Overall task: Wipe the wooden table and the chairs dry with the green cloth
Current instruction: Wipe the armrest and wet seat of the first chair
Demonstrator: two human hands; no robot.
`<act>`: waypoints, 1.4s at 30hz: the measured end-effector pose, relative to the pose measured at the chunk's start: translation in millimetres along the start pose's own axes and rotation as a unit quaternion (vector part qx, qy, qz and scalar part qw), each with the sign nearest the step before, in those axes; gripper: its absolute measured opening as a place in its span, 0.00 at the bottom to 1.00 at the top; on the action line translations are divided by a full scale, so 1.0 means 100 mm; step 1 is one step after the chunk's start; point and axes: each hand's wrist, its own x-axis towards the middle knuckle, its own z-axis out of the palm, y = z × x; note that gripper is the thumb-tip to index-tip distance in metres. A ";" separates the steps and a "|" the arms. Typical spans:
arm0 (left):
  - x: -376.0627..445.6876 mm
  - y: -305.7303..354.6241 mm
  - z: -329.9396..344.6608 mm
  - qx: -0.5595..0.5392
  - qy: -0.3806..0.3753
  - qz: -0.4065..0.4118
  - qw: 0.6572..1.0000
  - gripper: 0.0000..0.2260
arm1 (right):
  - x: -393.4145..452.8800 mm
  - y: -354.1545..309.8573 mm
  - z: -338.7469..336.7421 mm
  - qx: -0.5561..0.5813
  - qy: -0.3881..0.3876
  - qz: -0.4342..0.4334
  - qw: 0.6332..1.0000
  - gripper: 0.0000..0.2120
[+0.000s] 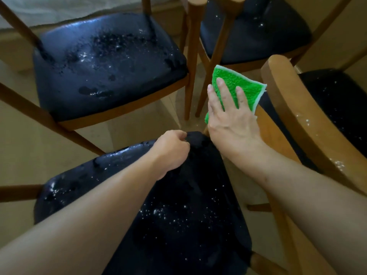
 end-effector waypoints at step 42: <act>-0.54 -1.80 -0.98 0.200 0.111 -0.074 0.971 0.24 | -0.07 -1.12 0.61 0.634 -0.051 0.324 0.700 0.19</act>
